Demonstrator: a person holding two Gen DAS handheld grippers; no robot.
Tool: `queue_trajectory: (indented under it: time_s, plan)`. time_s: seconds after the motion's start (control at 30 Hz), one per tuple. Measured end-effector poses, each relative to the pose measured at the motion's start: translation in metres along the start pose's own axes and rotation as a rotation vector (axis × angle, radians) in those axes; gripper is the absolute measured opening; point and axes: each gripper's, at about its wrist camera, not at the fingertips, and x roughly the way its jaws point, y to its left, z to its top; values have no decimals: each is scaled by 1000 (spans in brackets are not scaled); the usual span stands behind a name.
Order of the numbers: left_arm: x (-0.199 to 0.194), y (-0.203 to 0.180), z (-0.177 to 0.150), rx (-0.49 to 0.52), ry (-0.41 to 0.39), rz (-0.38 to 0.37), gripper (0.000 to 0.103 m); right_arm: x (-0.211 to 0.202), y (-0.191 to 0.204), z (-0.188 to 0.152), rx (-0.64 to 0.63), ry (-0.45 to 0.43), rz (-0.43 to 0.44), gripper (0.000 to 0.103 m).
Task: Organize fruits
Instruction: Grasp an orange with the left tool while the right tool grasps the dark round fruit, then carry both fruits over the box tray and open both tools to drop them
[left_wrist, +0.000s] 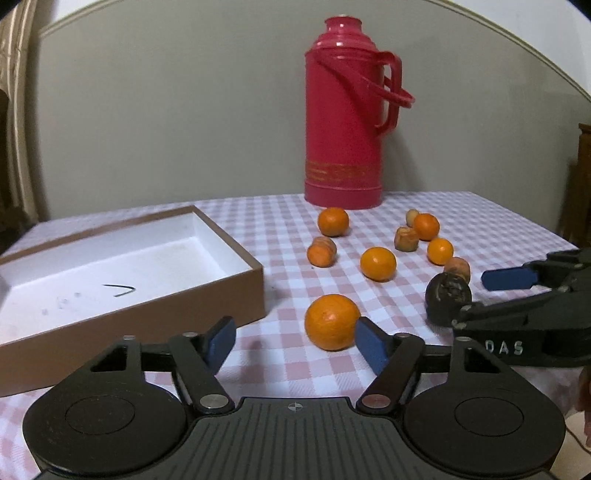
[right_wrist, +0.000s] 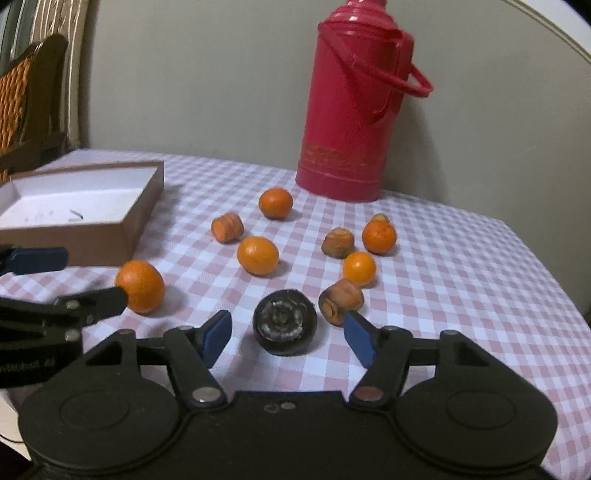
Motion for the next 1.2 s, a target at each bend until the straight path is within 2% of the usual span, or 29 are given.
queue_trajectory:
  time_s: [0.07, 0.2, 0.27, 0.33, 0.4, 0.67, 0.9, 1.07, 1.2]
  plan:
    - [7, -1, 2, -11, 3, -15, 70, 6, -2, 1, 0, 6, 10, 52]
    - [19, -6, 4, -10, 15, -40, 69, 15, -2, 6, 1, 11, 19, 49]
    - [25, -8, 4, -13, 35, -55, 64, 20, -2, 7, 6, 34, 18, 35]
    - [32, -10, 4, -13, 54, -72, 47, 22, -3, 6, 19, 47, 30, 33]
    - [34, -12, 4, -14, 64, -87, 37, 22, -3, 7, 18, 46, 32, 33]
    - [30, -15, 5, -7, 51, -69, 36, 17, -7, 8, 32, 25, 33, 33]
    - [-11, 7, 13, -10, -11, -43, 36, -8, -7, 12, 54, -38, 28, 33]
    - [-50, 40, 19, -28, -62, 18, 36, -38, 8, 18, 45, -105, 70, 33]
    - [-78, 74, 14, -49, -86, 96, 36, -57, 31, 25, 50, -165, 133, 33]
